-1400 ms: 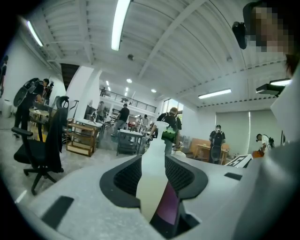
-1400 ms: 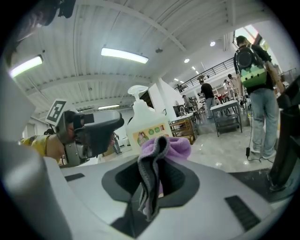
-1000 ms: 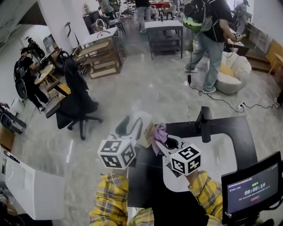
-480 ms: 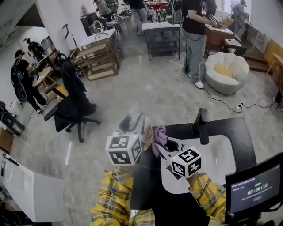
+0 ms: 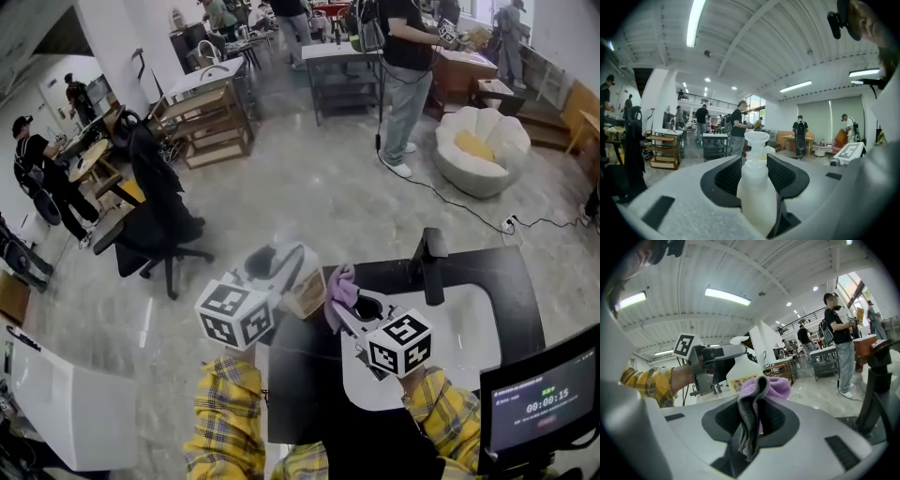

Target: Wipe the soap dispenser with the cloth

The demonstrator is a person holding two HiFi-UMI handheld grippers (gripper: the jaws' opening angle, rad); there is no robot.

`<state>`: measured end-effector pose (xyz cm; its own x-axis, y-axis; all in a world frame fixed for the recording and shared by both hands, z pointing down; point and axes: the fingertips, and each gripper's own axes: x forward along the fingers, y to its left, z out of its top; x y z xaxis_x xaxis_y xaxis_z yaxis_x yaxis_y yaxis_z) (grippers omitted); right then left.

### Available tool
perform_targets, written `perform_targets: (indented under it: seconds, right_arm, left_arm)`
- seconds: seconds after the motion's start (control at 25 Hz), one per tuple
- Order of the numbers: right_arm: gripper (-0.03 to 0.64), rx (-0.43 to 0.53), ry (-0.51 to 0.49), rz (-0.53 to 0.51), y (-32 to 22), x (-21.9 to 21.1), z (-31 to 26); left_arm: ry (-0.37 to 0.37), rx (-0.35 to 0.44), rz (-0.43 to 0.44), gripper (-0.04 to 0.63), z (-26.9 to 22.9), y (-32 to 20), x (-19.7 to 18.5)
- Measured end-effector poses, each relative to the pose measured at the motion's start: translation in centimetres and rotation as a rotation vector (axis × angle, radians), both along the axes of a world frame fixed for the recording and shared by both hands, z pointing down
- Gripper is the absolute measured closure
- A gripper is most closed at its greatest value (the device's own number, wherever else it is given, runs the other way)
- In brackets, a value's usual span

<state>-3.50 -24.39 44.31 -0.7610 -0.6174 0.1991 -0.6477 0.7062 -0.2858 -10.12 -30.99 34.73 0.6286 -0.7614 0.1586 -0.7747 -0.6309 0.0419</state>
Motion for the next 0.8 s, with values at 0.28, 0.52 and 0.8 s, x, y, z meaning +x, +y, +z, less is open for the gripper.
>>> perform_targets:
  seconds: [0.28, 0.52, 0.8]
  right_arm:
    - [0.537, 0.016, 0.001, -0.009, 0.8, -0.4, -0.1]
    - [0.537, 0.034, 0.001, -0.013, 1.1, 0.0, -0.9]
    - [0.537, 0.042, -0.003, -0.025, 1.5, 0.3, -2.1]
  left_arm:
    - [0.005, 0.010, 0.225, 0.433, 0.5, 1.0, -0.2]
    - [0.018, 0.024, 0.415, 0.433, 0.6, 1.6, 0.1]
    - [0.031, 0.020, 0.607, 0.433, 0.0, 2.8, 0.3]
